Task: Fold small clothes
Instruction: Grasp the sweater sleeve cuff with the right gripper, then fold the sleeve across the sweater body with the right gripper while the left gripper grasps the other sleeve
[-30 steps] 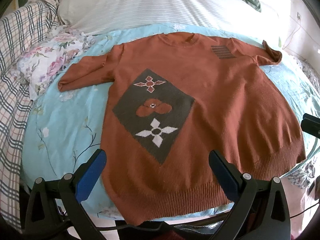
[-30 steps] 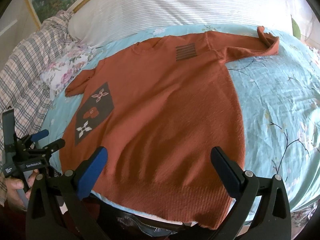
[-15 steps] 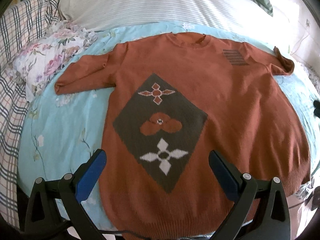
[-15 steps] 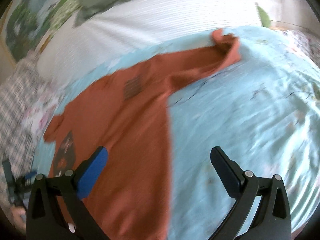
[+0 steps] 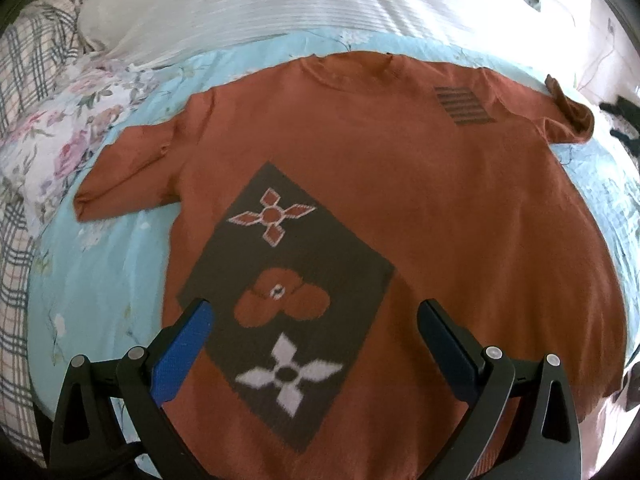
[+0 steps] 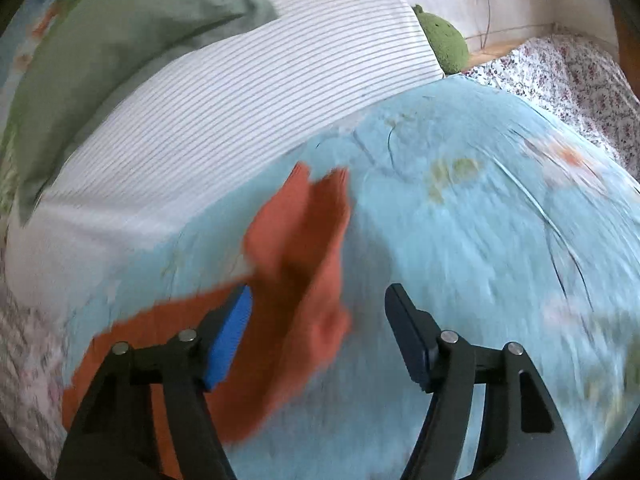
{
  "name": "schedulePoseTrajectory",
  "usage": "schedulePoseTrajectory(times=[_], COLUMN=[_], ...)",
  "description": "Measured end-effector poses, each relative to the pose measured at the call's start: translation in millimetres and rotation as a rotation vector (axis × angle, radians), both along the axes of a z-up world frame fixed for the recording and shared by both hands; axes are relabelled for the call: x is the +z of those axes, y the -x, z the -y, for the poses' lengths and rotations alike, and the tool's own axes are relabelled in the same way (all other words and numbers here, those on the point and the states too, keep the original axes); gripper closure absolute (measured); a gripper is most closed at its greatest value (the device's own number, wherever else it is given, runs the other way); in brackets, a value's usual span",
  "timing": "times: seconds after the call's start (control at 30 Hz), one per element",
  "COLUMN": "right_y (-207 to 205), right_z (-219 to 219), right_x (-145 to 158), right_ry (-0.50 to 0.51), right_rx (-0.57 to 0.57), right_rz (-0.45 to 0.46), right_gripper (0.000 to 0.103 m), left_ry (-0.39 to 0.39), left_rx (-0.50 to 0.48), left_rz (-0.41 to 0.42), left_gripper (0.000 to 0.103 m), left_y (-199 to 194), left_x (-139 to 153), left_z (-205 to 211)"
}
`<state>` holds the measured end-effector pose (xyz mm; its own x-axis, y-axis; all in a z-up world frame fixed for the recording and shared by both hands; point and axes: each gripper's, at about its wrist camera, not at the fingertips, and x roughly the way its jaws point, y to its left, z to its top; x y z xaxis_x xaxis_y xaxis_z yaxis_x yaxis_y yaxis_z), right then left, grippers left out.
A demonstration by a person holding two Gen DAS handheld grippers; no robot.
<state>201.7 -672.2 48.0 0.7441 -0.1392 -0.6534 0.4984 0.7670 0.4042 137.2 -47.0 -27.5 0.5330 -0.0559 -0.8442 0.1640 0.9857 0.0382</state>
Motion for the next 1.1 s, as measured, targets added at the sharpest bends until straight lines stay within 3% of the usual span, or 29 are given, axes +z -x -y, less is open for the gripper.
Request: schedulePoseTrajectory(times=[0.17,0.27,0.37,0.4,0.47,0.67,0.8,0.93,1.1], right_y=[-60.6,-86.2,-96.7,-94.5,-85.0,-62.6,-58.0,-68.6,-98.7], right_z=[33.3,43.0,44.2,42.9,35.1,-45.5,-128.6,-212.1,-308.6], right_x=[-20.2,-39.7,-44.0,-40.3,-29.4,25.8,43.1,37.8,3.0], right_ry=[-0.036,-0.081,-0.033,-0.026,-0.057,0.004,-0.033,-0.133,-0.321], right_rx=[0.014,0.04,0.04,0.037,0.041,0.129,0.233,0.357,0.487], right_rz=[-0.065,-0.12,-0.18,-0.177,-0.131,-0.037,0.039,0.105,0.137], right_gripper=[0.034,0.042,0.066,0.09,0.096,0.096,0.096,0.097,0.097], left_ry=[0.007,0.005,-0.011,-0.011,0.002,0.042,0.071,0.096,0.121], left_rx=[0.011,0.006,-0.002,-0.002,0.0,0.001,-0.003,0.003,0.042], left_rz=[-0.027,-0.044,-0.033,-0.032,-0.042,-0.021,-0.006,0.007,0.022], left_gripper=[0.001,0.001,0.001,0.002,0.004,0.004,0.004,0.004,0.004], left_y=[-25.1,-39.1,-49.2,-51.7,-56.3,-52.8,-42.2,-27.2,-12.9], left_x=[-9.0,-15.0,-17.6,-18.4,-19.8,-14.5,-9.2,-3.3,1.0], left_z=[10.5,16.8,20.9,21.3,19.4,13.6,8.1,-1.2,-25.0])
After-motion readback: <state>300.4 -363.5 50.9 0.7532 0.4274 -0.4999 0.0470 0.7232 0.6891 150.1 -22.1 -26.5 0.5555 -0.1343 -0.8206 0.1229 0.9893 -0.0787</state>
